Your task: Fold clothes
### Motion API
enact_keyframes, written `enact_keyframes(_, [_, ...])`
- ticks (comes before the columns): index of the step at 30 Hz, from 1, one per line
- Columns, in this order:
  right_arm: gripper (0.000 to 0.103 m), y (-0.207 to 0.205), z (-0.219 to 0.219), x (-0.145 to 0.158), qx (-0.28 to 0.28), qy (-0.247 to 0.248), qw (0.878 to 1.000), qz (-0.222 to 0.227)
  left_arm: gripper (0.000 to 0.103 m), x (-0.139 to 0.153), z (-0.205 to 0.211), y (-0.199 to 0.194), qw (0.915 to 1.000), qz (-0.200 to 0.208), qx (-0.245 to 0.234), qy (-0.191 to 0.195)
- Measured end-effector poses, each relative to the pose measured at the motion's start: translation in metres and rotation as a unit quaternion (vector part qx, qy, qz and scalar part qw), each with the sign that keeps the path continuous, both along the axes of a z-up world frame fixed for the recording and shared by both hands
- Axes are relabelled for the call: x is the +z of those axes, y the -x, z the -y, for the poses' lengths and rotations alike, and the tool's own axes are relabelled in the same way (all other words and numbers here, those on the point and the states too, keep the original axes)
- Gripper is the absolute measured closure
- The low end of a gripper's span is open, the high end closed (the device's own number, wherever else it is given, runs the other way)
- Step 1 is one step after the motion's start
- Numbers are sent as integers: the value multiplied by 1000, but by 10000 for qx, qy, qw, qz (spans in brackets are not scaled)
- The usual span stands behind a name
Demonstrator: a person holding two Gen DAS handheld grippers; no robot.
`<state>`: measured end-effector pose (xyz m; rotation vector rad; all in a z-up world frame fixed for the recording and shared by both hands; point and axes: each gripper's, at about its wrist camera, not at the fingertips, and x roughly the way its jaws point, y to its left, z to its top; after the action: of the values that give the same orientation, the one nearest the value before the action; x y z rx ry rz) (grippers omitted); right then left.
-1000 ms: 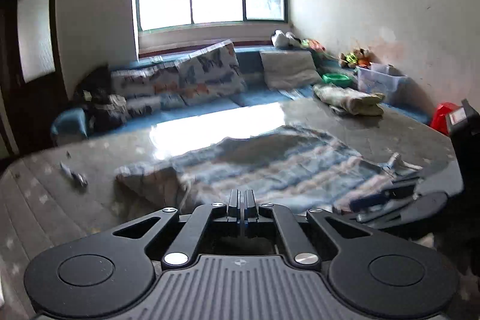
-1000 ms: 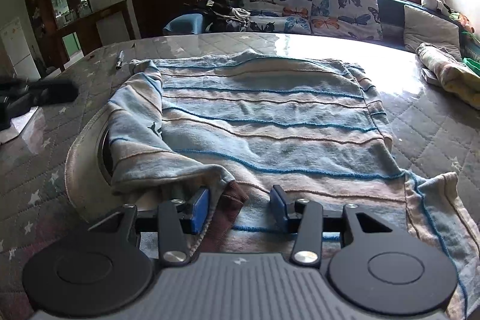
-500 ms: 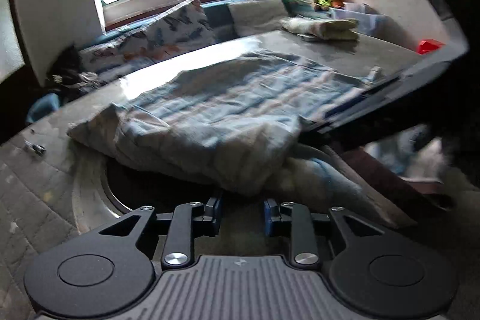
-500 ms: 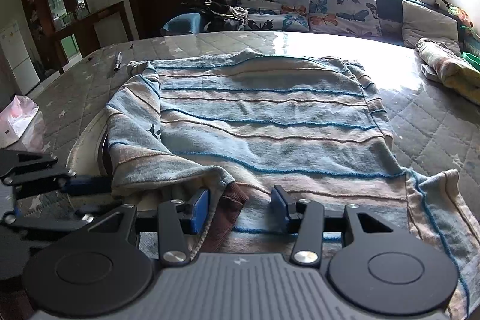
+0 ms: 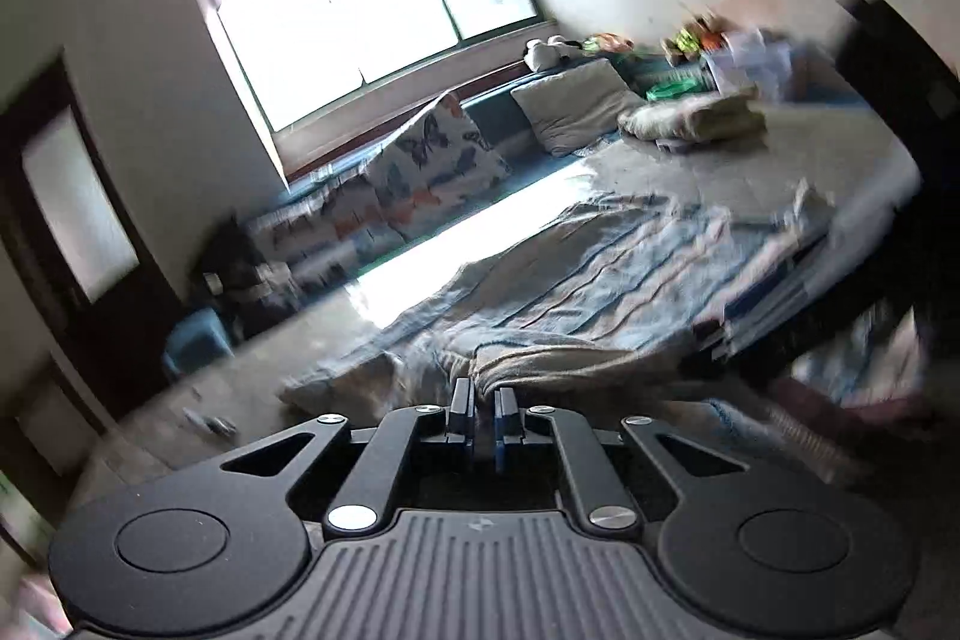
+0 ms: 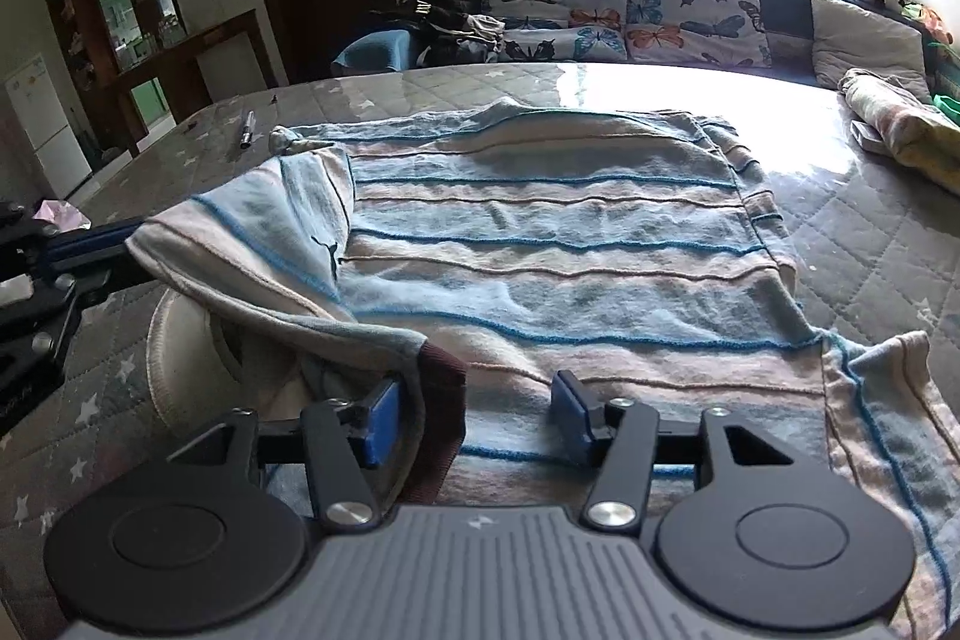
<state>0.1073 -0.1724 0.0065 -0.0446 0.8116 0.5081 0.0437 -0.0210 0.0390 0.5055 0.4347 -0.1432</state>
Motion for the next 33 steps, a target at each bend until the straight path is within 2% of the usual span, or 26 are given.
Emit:
enact_keyframes(1, [50, 1, 0, 0, 14, 21, 10000, 10, 93, -5, 0, 3, 9999, -14, 23, -109])
enact_keyframes(3, [50, 2, -1, 0, 32, 54, 10000, 23, 90, -15, -4, 4, 9997, -201, 121, -64])
enact_keyframes(4, [50, 2, -1, 0, 29, 58, 10000, 23, 86, -20, -6, 4, 9994, -305, 173, -25])
enact_keyframes(7, [50, 1, -2, 0, 21, 73, 10000, 21, 77, -28, -12, 6, 9974, -540, 370, 296])
enact_keyframes(9, [49, 1, -2, -1, 19, 87, 10000, 22, 69, -32, -11, 9, 9967, -579, 398, 418])
enact_keyframes(10, [49, 1, -3, -1, 23, 103, 9999, 27, 60, -34, -10, 8, 9966, -551, 445, 412])
enact_keyframes(13, [49, 1, -4, -1, 18, 131, 9999, 32, 57, -39, -8, -1, 9962, -471, 613, 400])
enact_keyframes(15, [49, 1, -4, 0, 5, 122, 9999, 27, 57, -42, -10, -9, 9952, -509, 719, 434])
enact_keyframes(16, [49, 1, -3, 0, -2, 116, 9999, 30, 69, -44, -11, -14, 9946, -528, 771, 451])
enact_keyframes(17, [49, 2, -3, 1, -2, 109, 9999, 36, 91, -45, -13, -18, 9940, -546, 824, 468])
enact_keyframes(22, [49, 18, -4, 16, 308, -78, 9993, 199, 97, -18, -37, -2, 9922, -8, 1173, 432])
enact_keyframes(25, [42, 39, -9, 32, 774, -209, 9960, 390, 97, 5, -51, 29, 9874, 696, 1422, -60])
enact_keyframes(28, [41, 60, -13, 48, 1250, -327, 9900, 559, 97, 10, -56, 68, 9732, 1221, 1615, -1091])
enact_keyframes(31, [40, 76, -10, 53, 1677, -591, 9834, 352, 94, -8, -61, 104, 9490, 1346, 1654, -2321])
enact_keyframes(33, [40, 84, -9, 53, 1811, -575, 9814, 285, 94, -31, -66, 124, 9262, 1279, 1646, -3142])
